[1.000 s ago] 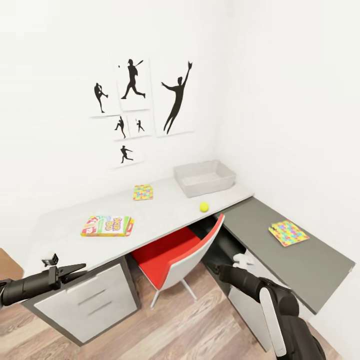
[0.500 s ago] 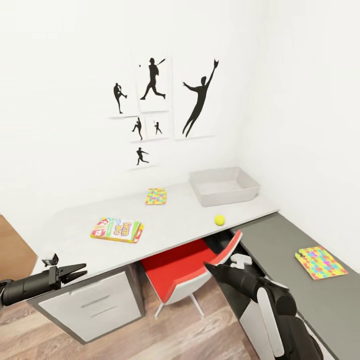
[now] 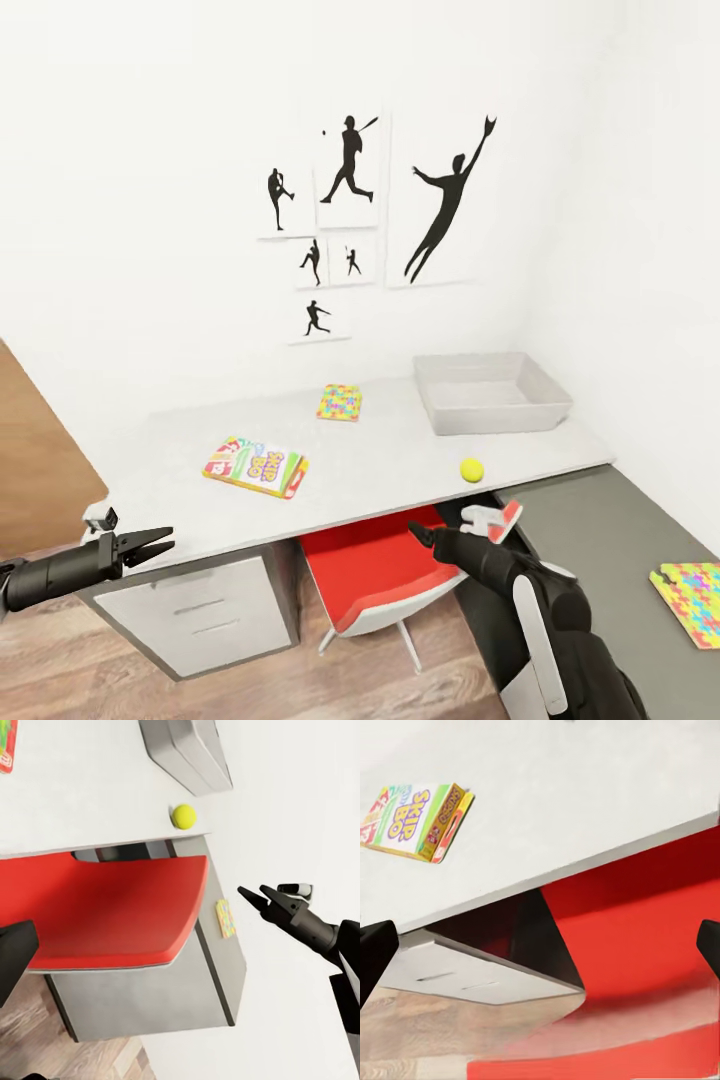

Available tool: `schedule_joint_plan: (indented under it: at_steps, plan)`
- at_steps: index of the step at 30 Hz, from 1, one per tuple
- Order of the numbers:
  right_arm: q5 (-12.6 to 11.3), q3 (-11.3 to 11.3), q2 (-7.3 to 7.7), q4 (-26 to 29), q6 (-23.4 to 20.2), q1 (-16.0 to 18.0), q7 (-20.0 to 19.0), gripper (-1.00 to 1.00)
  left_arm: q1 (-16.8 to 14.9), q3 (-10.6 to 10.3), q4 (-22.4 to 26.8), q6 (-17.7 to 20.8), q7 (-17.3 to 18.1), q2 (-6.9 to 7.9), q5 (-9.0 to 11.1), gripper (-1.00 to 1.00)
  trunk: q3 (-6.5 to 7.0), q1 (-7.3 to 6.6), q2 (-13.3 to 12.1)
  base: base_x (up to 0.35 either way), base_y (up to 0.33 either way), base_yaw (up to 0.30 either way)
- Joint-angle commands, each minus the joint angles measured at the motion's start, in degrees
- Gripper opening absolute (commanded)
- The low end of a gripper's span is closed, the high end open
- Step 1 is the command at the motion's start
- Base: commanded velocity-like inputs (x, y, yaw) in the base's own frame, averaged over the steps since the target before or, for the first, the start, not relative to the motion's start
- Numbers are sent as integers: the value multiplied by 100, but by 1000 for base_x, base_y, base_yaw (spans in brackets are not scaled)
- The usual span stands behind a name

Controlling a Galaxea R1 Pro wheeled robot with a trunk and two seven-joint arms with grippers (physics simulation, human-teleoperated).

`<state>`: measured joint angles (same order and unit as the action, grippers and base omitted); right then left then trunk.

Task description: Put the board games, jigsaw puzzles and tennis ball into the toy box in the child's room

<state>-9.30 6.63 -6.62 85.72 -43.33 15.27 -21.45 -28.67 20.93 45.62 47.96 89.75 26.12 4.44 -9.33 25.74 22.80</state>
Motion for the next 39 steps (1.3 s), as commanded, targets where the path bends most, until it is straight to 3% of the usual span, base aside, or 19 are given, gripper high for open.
schedule_joint_plan:
  at_steps: [1,13,23,39]
  plan:
    - [-20,16,-6,6,-2,4,-17,100,-7,-2,-1,59,25,0,-5,100,-7,4,12,54,-51,243]
    - [-20,-15,3,11,58,3,-25,100,-7,-2,-2,56,25,-1,-5,100,75,4,12,42,-15,215]
    - [-25,-17,10,12,61,2,-28,100,-7,-2,-1,56,25,-1,-5,100,154,4,12,232,-1,174]
    - [-71,-4,52,6,62,2,-64,100,-7,-2,-1,55,25,4,-5,100,223,4,12,154,-98,74]
